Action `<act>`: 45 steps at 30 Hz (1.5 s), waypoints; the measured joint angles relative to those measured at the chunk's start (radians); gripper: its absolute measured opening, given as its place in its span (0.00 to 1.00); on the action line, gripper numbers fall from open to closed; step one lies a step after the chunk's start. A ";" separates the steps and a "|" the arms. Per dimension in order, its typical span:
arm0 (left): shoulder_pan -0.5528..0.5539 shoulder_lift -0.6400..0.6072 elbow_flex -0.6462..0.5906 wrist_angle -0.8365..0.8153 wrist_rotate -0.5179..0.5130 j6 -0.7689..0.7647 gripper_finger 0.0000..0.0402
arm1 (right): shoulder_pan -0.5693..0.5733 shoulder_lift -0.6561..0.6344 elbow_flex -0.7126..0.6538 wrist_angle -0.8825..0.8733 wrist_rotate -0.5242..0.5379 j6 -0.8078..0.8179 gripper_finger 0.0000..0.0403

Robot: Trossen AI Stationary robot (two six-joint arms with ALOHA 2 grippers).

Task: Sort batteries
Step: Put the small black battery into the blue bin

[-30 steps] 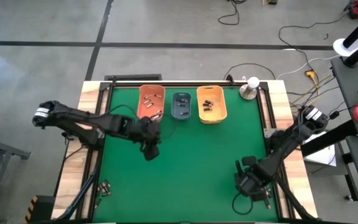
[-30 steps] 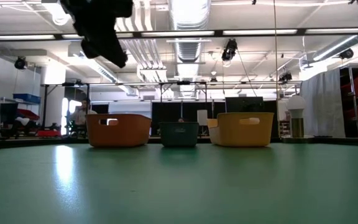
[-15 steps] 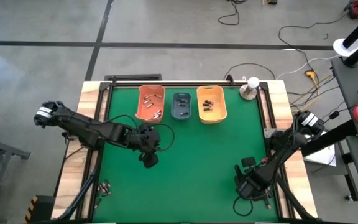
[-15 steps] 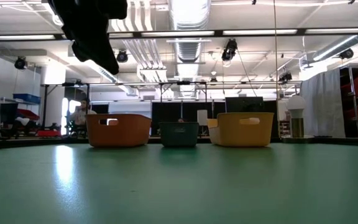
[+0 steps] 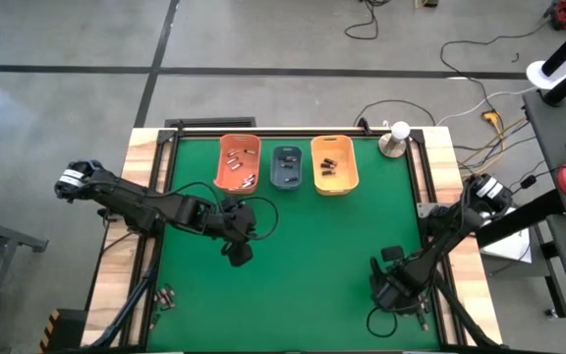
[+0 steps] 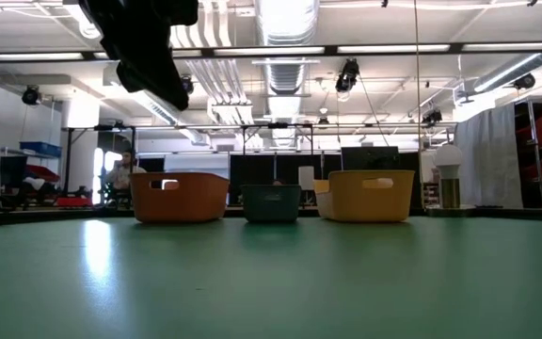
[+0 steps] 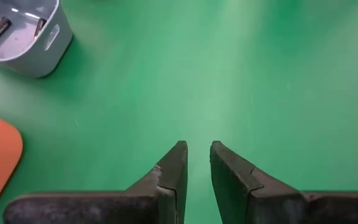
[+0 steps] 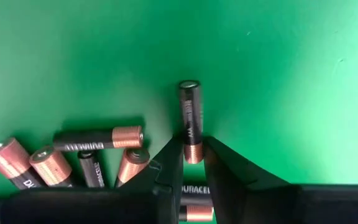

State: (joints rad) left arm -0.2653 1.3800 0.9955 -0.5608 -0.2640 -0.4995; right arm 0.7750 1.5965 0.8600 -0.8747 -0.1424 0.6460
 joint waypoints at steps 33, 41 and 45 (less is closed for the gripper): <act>-0.030 -0.009 -0.004 -0.105 -0.067 -0.061 0.15 | -0.631 0.218 0.416 0.266 0.213 -0.406 0.07; -0.086 -0.009 -0.046 -0.121 -0.063 -0.208 0.27 | -0.742 0.419 0.598 0.259 0.145 -0.493 0.07; -0.106 -0.008 -0.067 -0.120 -0.061 -0.270 0.32 | -0.763 0.481 0.666 0.255 0.144 -0.524 0.07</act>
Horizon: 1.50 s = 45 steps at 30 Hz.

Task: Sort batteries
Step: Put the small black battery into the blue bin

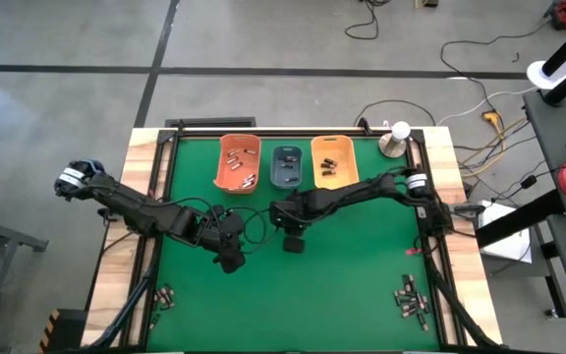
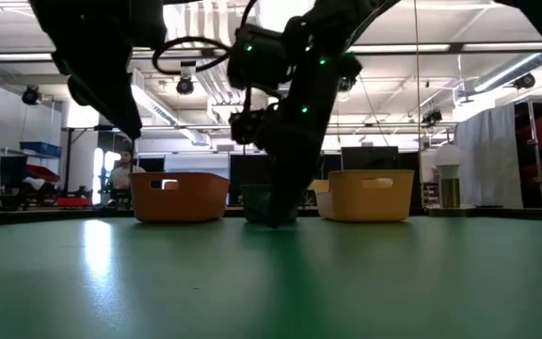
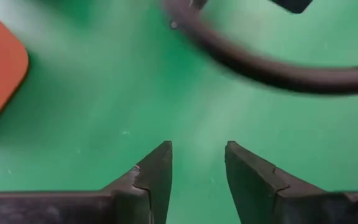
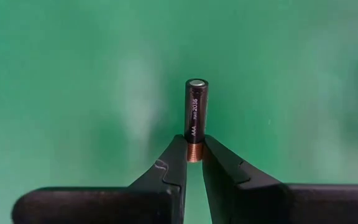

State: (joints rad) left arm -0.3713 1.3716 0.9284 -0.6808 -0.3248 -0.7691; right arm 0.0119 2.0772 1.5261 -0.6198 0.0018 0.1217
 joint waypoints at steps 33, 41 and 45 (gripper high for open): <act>0.152 0.127 -0.258 0.737 0.047 0.461 0.34 | 0.179 -0.567 0.016 -0.071 0.246 0.199 0.28; 0.276 0.336 -0.117 0.750 0.142 0.605 0.34 | 0.237 -0.608 0.016 -0.084 0.313 0.272 0.25; 0.314 0.397 -0.068 0.767 0.173 0.677 0.34 | 0.239 -0.595 0.015 -0.083 0.313 0.277 0.24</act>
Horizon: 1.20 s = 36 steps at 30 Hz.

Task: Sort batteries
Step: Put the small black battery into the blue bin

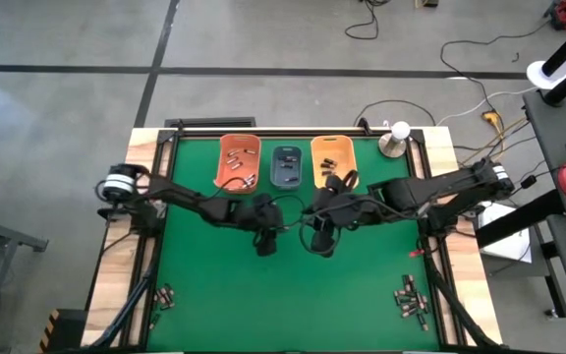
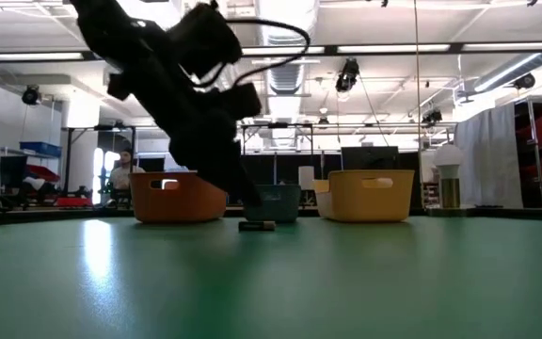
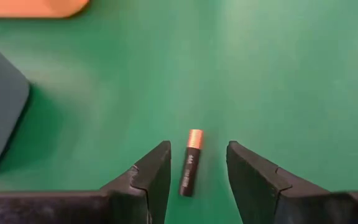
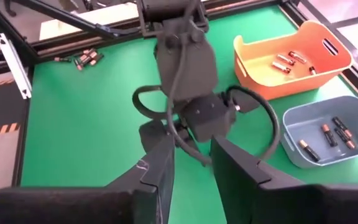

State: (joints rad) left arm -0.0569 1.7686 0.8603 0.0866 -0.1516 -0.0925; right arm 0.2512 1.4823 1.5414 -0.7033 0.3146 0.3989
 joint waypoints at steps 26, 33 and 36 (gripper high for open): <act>0.072 0.098 -0.015 0.057 0.197 -0.016 0.03 | 0.004 -0.046 0.073 -0.180 0.001 0.035 0.16; 0.161 -0.054 0.075 -0.111 0.203 0.026 0.03 | -0.033 -0.118 0.089 -0.308 0.002 0.035 0.15; 0.208 -0.092 0.154 -0.203 0.227 0.088 0.03 | -0.051 -0.140 0.089 -0.320 0.003 0.028 0.15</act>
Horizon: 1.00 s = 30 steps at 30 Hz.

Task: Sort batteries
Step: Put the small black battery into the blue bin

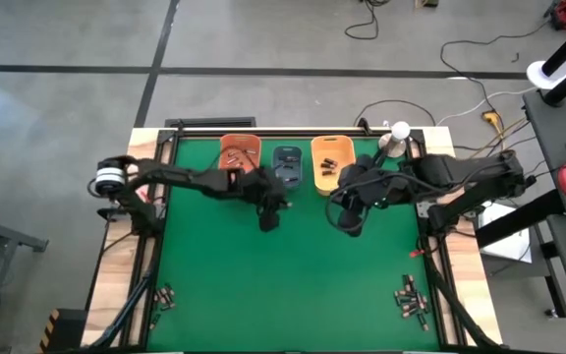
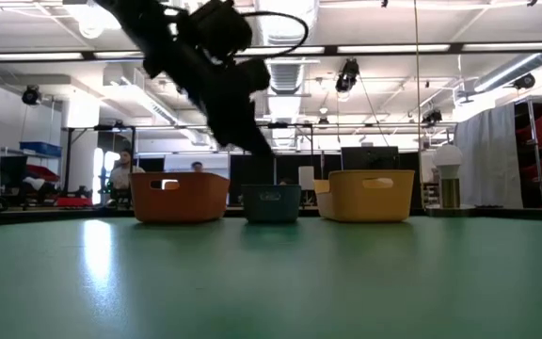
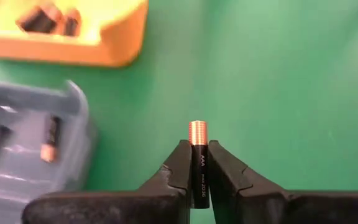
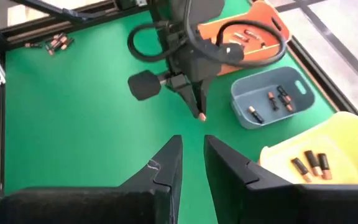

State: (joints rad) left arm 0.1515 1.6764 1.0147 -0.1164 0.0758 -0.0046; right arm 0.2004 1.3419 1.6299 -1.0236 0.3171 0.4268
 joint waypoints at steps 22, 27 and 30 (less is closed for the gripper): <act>0.350 0.385 0.515 -0.426 0.154 0.386 0.03 | -0.015 0.032 -0.001 0.002 -0.003 0.087 0.12; 0.382 0.402 0.508 -0.418 0.152 0.387 0.03 | -0.015 0.034 -0.001 0.002 -0.003 0.087 0.11; 0.387 0.418 0.508 -0.388 0.144 0.377 0.03 | -0.018 0.034 -0.001 0.003 0.005 0.077 0.11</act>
State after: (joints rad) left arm 0.5390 2.0946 1.5230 -0.5044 0.2198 0.3723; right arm 0.1822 1.3758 1.6287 -1.0209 0.3225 0.5035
